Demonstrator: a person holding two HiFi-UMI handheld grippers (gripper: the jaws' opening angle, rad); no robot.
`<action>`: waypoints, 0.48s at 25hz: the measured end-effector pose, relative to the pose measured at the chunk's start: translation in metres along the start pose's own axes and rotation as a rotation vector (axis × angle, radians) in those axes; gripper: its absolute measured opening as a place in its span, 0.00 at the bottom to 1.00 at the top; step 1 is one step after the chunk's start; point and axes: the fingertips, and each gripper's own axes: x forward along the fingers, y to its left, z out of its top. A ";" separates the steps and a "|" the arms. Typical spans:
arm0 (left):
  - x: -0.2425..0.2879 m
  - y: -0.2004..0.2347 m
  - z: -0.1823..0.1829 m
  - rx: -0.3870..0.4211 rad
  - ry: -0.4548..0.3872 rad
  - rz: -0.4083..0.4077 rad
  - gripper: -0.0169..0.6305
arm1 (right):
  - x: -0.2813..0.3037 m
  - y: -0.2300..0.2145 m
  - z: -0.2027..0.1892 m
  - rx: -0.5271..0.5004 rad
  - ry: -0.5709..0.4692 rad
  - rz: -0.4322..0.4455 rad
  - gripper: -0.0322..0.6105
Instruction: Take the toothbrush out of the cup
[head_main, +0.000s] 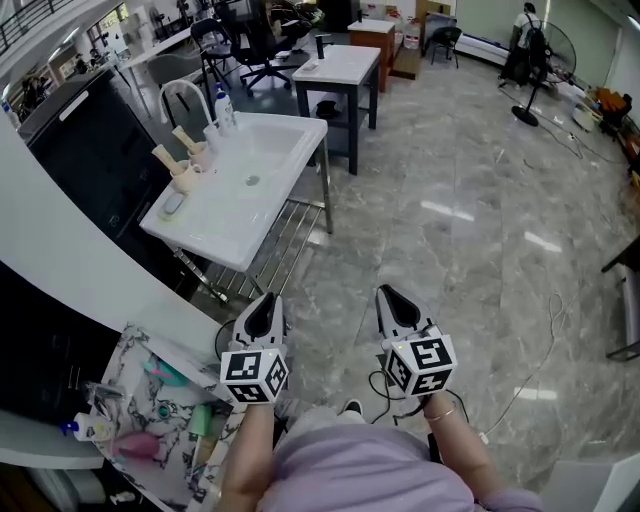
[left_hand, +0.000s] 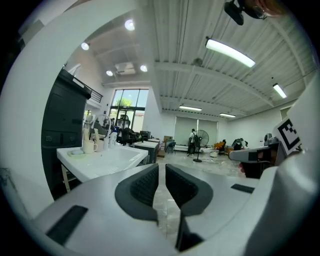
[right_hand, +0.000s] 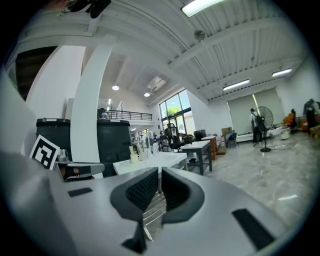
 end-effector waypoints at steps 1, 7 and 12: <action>0.001 0.000 0.000 -0.002 0.001 0.001 0.10 | 0.001 -0.002 0.000 -0.002 0.004 -0.001 0.10; 0.015 0.002 0.004 -0.004 0.007 0.005 0.25 | 0.011 -0.013 -0.003 0.017 0.032 0.005 0.21; 0.037 0.023 0.008 -0.013 0.013 0.042 0.36 | 0.031 -0.026 -0.003 0.044 0.039 0.003 0.27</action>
